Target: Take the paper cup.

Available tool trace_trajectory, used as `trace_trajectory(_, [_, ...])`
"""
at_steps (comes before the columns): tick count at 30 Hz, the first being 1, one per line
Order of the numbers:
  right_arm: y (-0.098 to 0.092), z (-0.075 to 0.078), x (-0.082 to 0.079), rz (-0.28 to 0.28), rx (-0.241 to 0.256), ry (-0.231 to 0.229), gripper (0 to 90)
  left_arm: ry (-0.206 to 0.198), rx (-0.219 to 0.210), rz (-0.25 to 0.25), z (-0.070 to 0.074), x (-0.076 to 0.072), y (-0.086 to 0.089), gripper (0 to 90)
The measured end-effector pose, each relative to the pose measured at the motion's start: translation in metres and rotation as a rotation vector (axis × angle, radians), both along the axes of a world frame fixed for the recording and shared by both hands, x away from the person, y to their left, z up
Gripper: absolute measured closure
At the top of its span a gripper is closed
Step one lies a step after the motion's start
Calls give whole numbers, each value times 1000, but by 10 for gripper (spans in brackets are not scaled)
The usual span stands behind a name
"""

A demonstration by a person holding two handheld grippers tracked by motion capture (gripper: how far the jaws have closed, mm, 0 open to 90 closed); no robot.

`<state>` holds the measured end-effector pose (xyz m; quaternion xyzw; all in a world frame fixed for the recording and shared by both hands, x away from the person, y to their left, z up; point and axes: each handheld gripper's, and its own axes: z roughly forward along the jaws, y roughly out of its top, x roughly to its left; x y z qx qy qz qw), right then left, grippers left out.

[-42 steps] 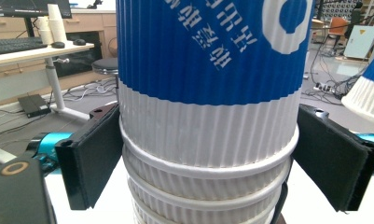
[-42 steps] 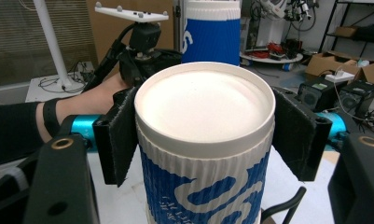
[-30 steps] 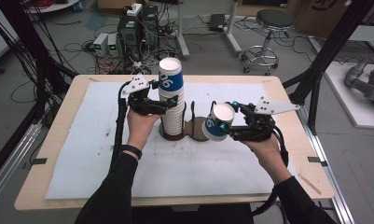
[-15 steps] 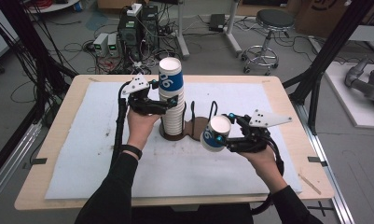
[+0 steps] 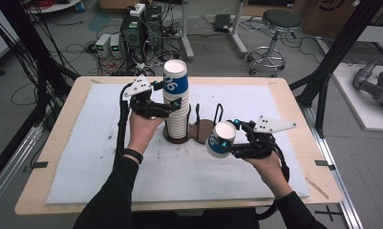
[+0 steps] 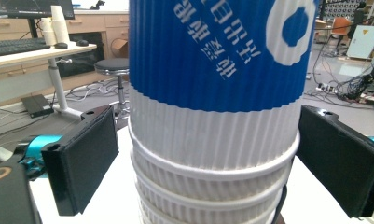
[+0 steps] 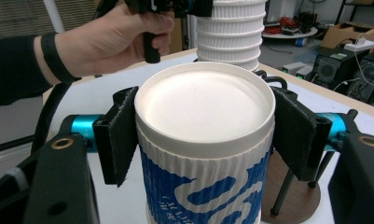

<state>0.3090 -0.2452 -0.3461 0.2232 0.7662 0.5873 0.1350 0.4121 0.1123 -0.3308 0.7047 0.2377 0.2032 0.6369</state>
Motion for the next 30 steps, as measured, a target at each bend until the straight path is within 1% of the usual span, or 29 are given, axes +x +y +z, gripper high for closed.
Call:
trace_trajectory(1, [0, 0, 0, -3, -1, 2, 300, 3, 2, 6, 1, -1, 0, 71])
trace_trajectory(2, [-1, -1, 0, 0, -1, 2, 300, 0, 30, 11, 3, -4, 2, 70])
trace_trajectory(3, [-1, -1, 0, 0, -1, 2, 300, 0, 30, 11, 3, -4, 2, 70])
trace_trajectory(4, [-2, -1, 0, -3, 0, 1, 300, 8, 60, 18, 5, -7, 5, 70])
trace_trajectory(6, [-2, -1, 0, -4, -1, 3, 300, 8, 57, 13, 5, -9, 6, 70])
trace_trajectory(7, [-2, -2, 0, -3, -1, 3, 300, 5, 57, 11, 6, -11, 8, 70])
trace_trajectory(8, [-2, -2, 0, -5, -2, 7, 300, 4, 57, 13, 6, -17, 12, 69])
trace_trajectory(9, [-2, -2, 0, -5, -2, 7, 300, 4, 57, 13, 6, -17, 12, 70])
trace_trajectory(11, [-2, -3, 0, -5, -3, 6, 300, 8, 53, 12, 6, -23, 16, 70])
trace_trajectory(12, [-2, -3, 1, -6, -4, 5, 300, 7, 55, 7, 4, -30, 20, 70])
trace_trajectory(13, [-2, -3, 1, -6, -4, 5, 300, 7, 55, 7, 4, -30, 20, 70])
trace_trajectory(14, [-2, -4, 1, -3, -3, 6, 300, 9, 55, 14, 2, -37, 24, 70])
trace_trajectory(15, [-2, -4, 1, -3, -3, 6, 300, 9, 55, 14, 2, -37, 24, 70])
trace_trajectory(16, [-1, -4, 1, -4, -7, 8, 300, 7, 47, 12, 0, -41, 26, 70])
trace_trajectory(20, [0, -5, 2, -2, -10, 5, 300, 10, 32, 4, -9, -58, 32, 70])
trace_trajectory(22, [0, -6, 2, 1, -11, 11, 300, 14, 30, 9, -17, -67, 35, 70])
trace_trajectory(24, [0, -6, 2, 1, -12, 10, 299, 28, 30, 4, -25, -76, 36, 70])
trace_trajectory(25, [0, -6, 2, 2, -13, 8, 300, 34, 36, 1, -30, -80, 36, 70])
trace_trajectory(26, [0, -6, 3, 2, -11, 8, 300, 42, 57, -2, -38, -87, 36, 70])
trace_trajectory(27, [0, -6, 3, 2, -11, 8, 300, 42, 57, -2, -38, -87, 36, 70])
trace_trajectory(28, [0, -7, 3, 1, -13, 16, 300, 43, 78, -7, -46, -93, 36, 70])
trace_trajectory(29, [0, -7, 3, 1, -13, 16, 300, 43, 78, -7, -46, -93, 36, 70])
trace_trajectory(30, [-1, -7, 3, -3, -11, 13, 300, 38, 96, -11, -52, -97, 36, 70])
